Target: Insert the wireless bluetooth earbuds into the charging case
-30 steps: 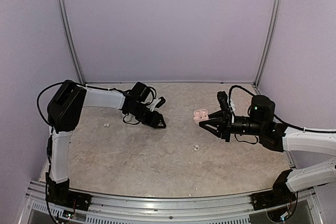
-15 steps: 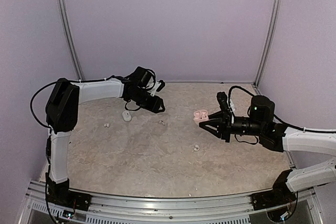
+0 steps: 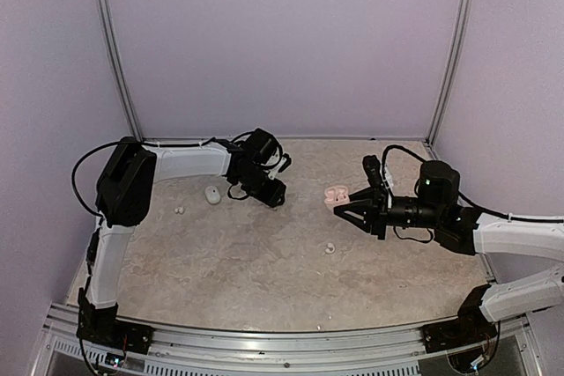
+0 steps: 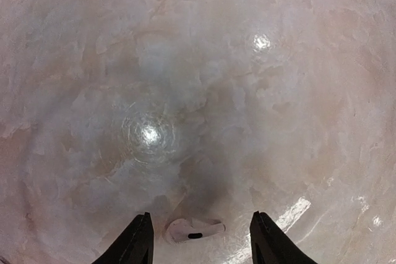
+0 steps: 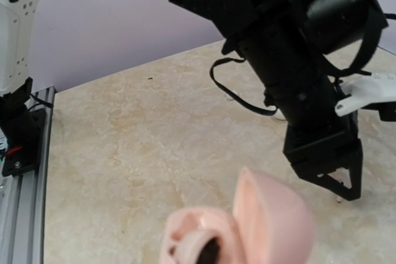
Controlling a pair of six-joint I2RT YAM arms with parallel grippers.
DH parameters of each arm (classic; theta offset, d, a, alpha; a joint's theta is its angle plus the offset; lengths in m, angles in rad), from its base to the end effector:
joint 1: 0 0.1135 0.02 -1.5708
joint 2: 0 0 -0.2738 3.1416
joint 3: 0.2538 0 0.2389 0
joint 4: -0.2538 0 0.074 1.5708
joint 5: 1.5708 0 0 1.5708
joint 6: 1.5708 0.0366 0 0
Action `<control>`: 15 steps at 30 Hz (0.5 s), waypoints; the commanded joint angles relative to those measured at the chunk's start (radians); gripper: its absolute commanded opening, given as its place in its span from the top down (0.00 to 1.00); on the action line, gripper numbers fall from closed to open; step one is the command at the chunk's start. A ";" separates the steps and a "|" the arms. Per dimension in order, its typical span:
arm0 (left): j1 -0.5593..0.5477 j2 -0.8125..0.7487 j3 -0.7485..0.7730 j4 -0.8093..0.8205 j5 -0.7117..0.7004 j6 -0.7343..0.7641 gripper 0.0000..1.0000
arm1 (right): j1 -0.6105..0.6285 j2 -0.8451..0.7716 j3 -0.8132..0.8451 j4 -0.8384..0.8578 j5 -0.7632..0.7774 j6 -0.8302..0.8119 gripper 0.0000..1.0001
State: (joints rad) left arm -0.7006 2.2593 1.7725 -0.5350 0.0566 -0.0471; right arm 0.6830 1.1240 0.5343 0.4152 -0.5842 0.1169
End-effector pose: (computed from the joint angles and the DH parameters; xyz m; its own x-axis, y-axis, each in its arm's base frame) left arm 0.3687 -0.3137 0.1755 -0.6828 0.5143 -0.5190 0.6348 0.7693 -0.0728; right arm 0.1658 0.1609 0.2635 -0.2443 -0.0733 -0.9669 -0.9256 0.3150 0.2100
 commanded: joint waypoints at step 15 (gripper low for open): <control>-0.012 0.095 0.104 -0.086 -0.076 -0.017 0.62 | -0.009 -0.020 0.003 0.019 -0.089 -0.066 1.00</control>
State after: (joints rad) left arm -0.7040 2.3333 1.8538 -0.5964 -0.0307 -0.0559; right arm 0.6830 1.1217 0.5339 0.4240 -0.6628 0.0673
